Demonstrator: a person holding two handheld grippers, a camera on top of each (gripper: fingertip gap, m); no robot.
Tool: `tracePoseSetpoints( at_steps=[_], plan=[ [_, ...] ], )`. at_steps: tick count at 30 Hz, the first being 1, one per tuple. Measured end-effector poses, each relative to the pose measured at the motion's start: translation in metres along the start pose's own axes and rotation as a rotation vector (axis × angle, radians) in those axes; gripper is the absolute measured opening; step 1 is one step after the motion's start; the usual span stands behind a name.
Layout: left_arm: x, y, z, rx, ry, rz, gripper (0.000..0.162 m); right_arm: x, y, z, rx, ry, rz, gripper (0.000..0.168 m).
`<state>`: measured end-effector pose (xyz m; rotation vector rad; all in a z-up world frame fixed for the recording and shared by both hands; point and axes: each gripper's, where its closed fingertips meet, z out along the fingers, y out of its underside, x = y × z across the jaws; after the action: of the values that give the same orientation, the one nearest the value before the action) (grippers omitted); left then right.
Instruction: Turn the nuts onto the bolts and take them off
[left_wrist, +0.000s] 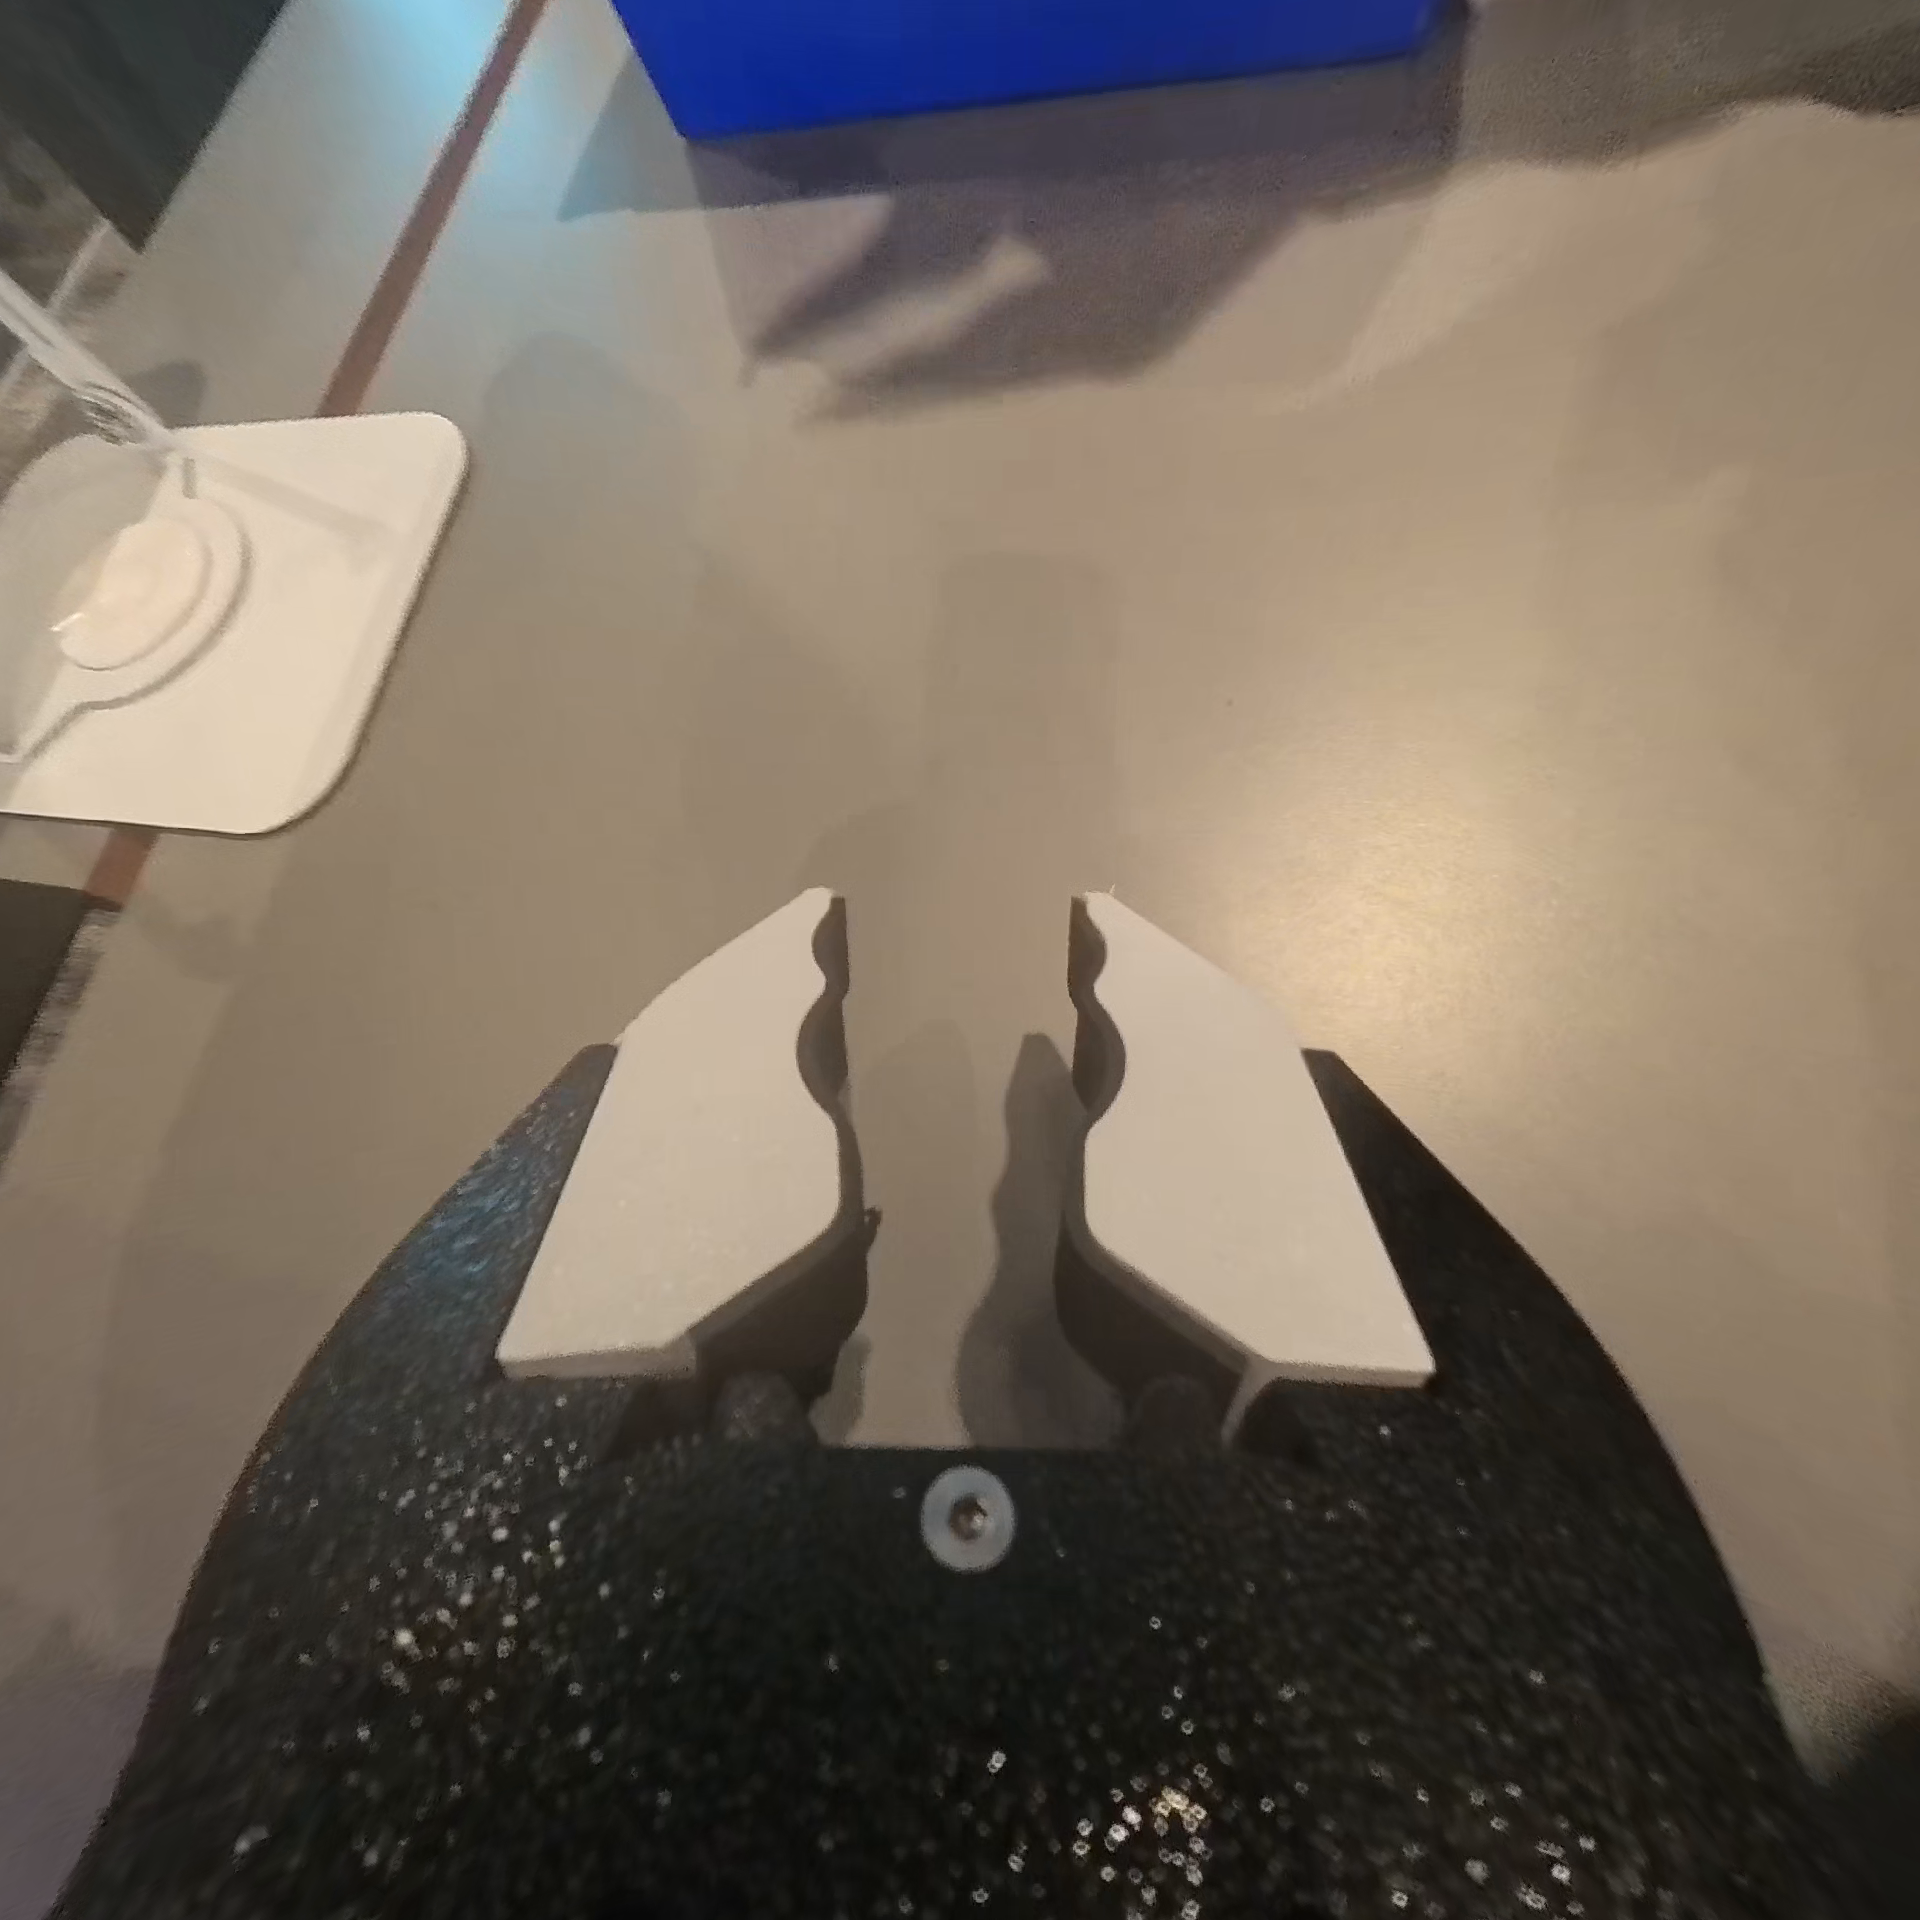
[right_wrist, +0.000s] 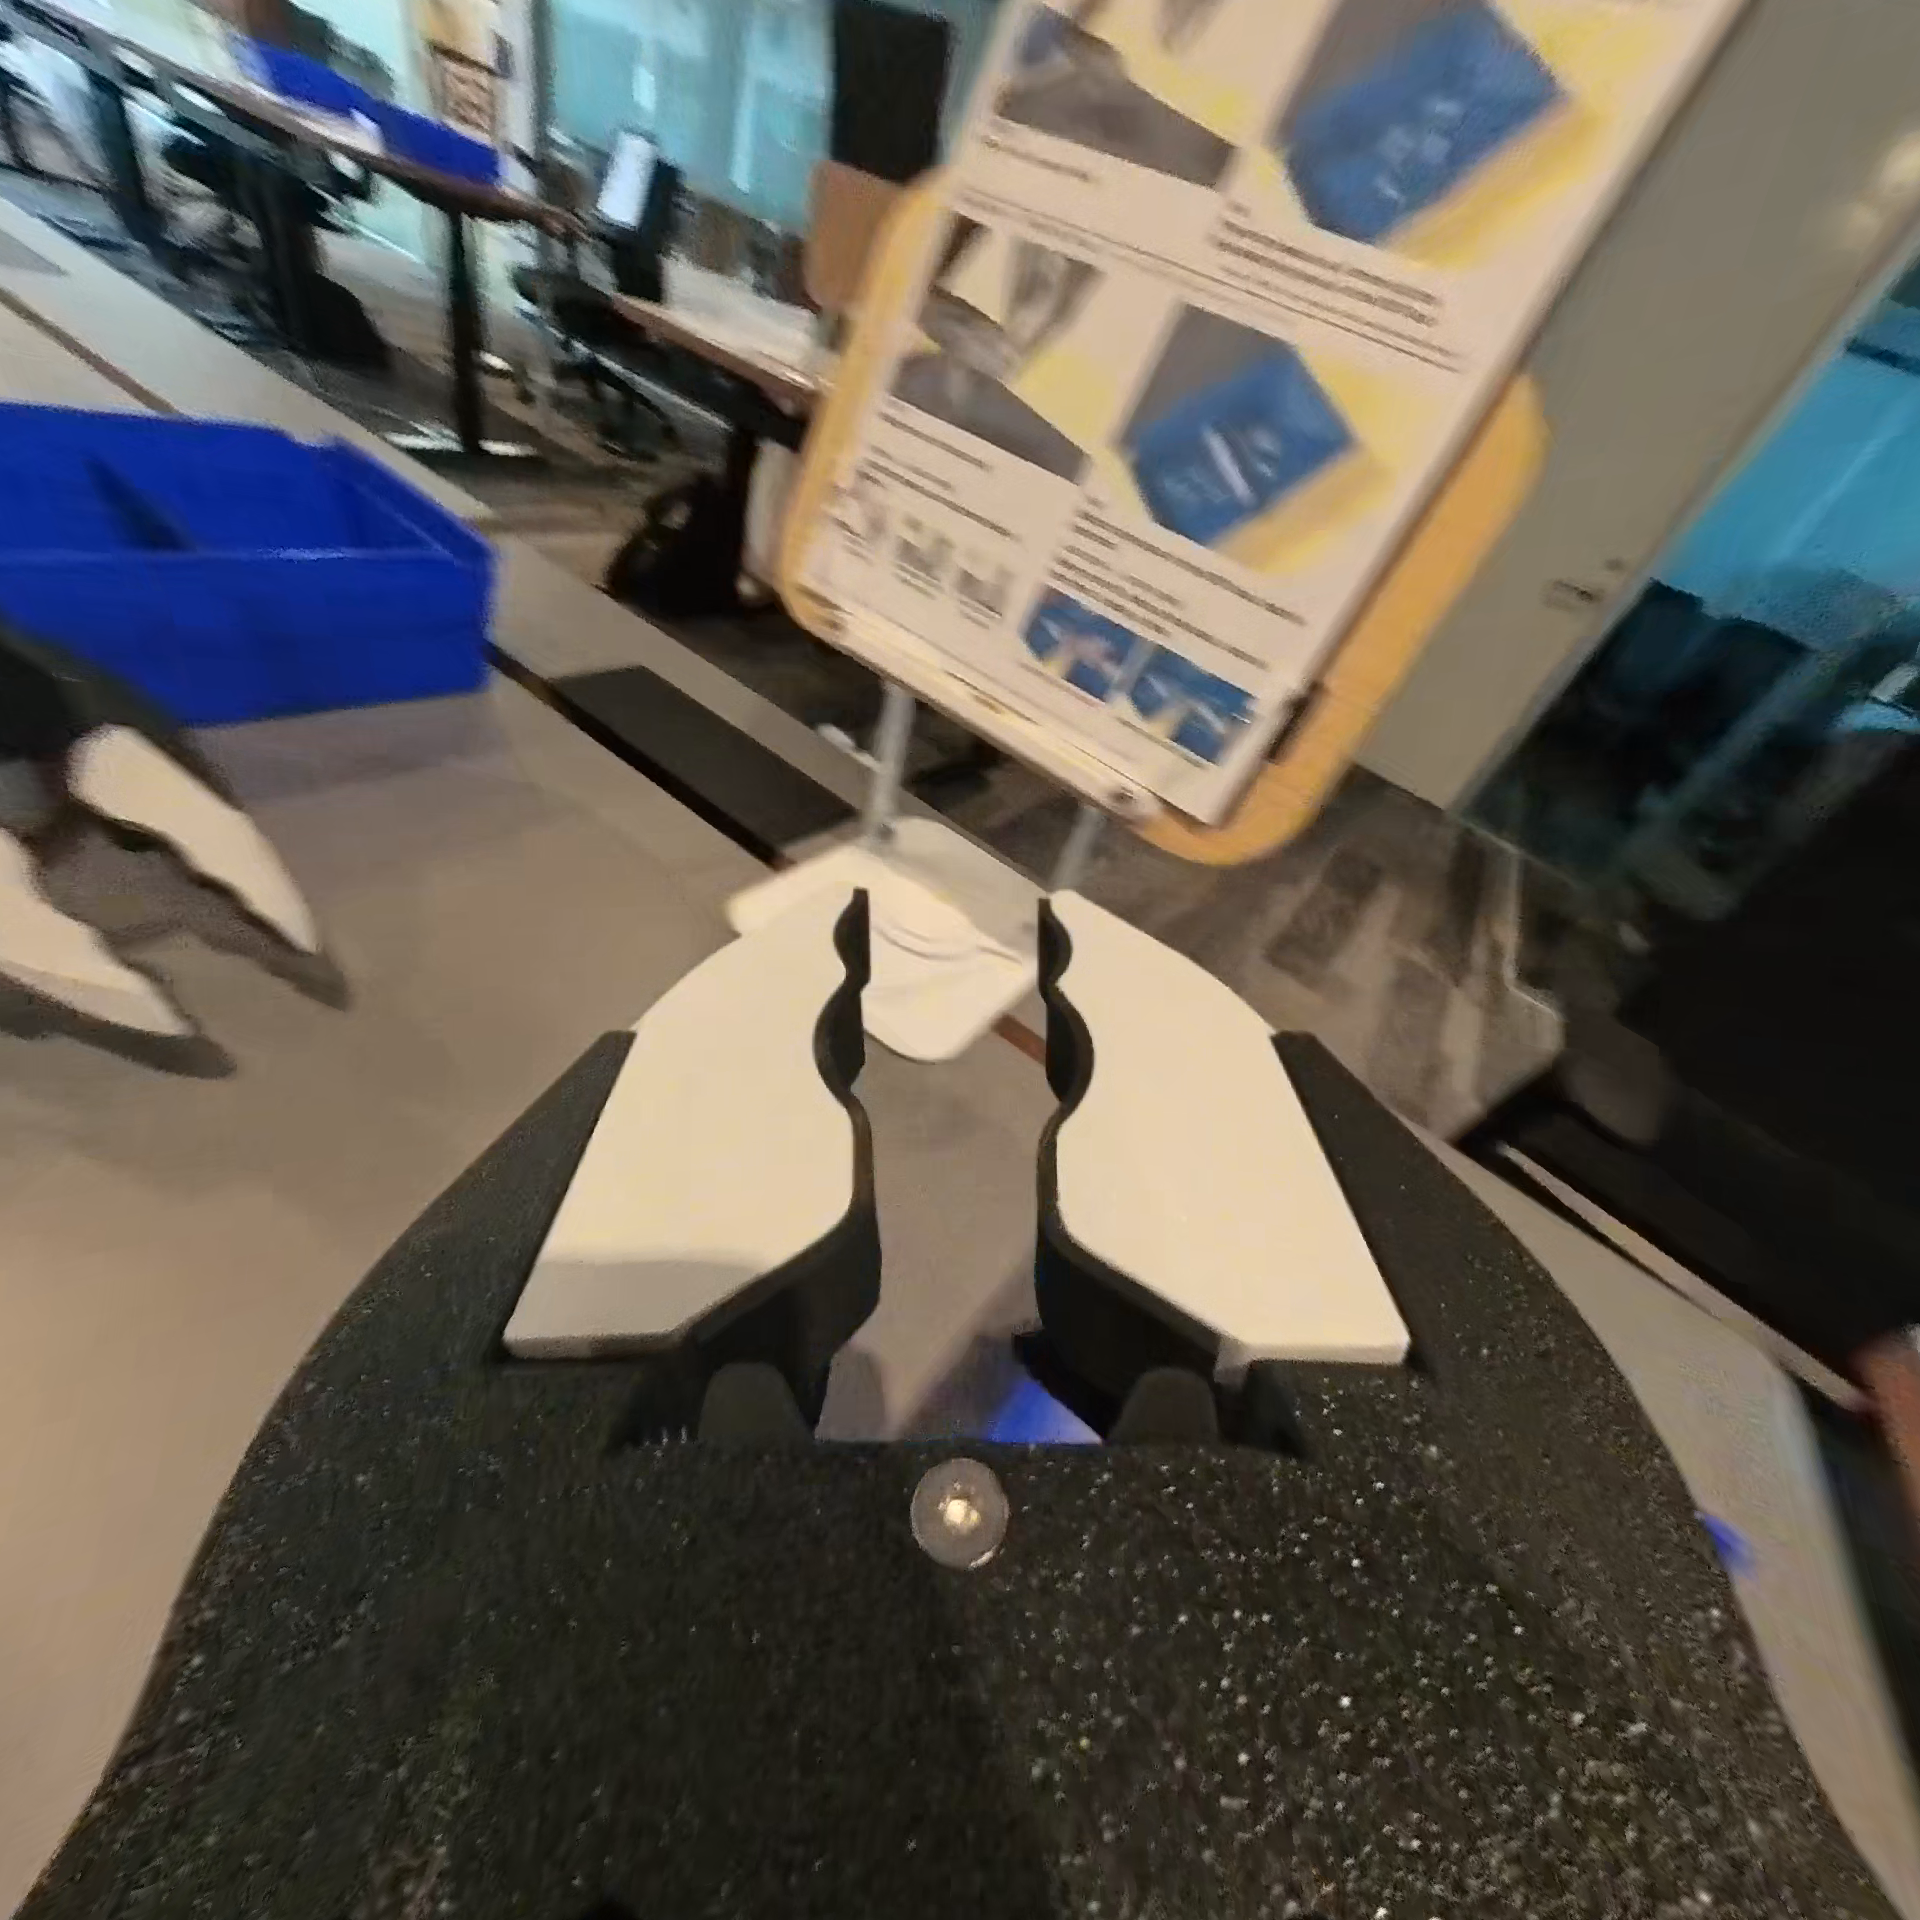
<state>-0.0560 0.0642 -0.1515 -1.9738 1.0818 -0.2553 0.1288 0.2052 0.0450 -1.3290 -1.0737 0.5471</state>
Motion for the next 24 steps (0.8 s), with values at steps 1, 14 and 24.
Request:
tracePoseSetpoints(
  at_steps=[1, 14, 24],
  plan=[
    [-0.002, -0.001, -0.001, 0.003, -0.02, 0.002, 0.04, -0.022, -0.003, 0.009, 0.03, -0.04, 0.008, 0.031],
    [-0.043, 0.007, -0.027, 0.11, -0.439, -0.123, 0.039, -0.177, 0.088, 0.124, 0.077, -0.136, 0.077, 0.027],
    [-0.056, 0.01, -0.039, 0.18, -0.545, -0.188, 0.034, -0.187, 0.087, 0.119, 0.12, -0.17, 0.064, 0.015]
  ],
)
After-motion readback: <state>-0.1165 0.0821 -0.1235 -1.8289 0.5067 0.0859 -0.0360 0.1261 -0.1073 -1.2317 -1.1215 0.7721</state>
